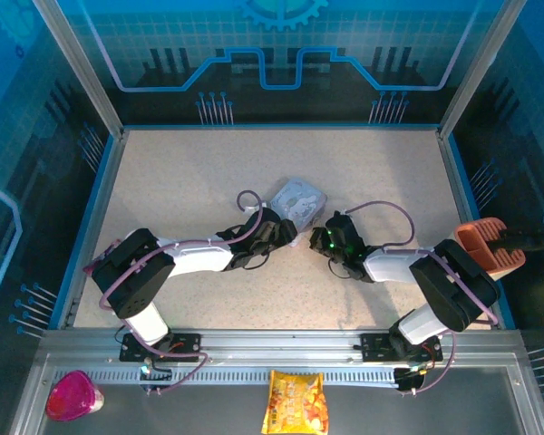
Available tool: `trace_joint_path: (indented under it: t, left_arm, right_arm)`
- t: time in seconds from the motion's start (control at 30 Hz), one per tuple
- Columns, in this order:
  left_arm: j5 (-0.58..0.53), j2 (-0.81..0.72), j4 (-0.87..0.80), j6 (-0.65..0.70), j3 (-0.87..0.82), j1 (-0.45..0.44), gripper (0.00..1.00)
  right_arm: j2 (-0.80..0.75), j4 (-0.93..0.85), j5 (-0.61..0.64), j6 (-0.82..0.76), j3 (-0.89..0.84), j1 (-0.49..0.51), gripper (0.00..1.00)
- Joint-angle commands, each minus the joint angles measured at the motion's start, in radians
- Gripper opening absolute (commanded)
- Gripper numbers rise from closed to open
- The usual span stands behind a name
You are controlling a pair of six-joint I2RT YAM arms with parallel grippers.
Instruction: Unlock a padlock with a key
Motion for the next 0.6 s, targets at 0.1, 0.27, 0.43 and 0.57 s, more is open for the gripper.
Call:
trace_joint_path:
  t: [0.1,0.27,0.43,0.57]
  left_arm:
    - [0.024,0.075,-0.208,0.025,-0.026,-0.011,0.56]
    - [0.018,0.073,-0.212,0.020,-0.024,-0.009,0.56]
    - [0.009,0.070,-0.217,0.022,-0.020,-0.008,0.56]
    - [0.010,0.071,-0.216,0.025,-0.018,-0.004,0.56]
  right_arm:
    - [0.006,0.075,-0.013,0.093,0.063,-0.047,0.00]
    - [0.009,0.021,-0.011,0.098,0.078,-0.072,0.00]
    - [0.009,0.001,-0.007,0.089,0.073,-0.086,0.00]
    - [-0.032,-0.044,0.025,0.039,0.067,-0.099,0.00]
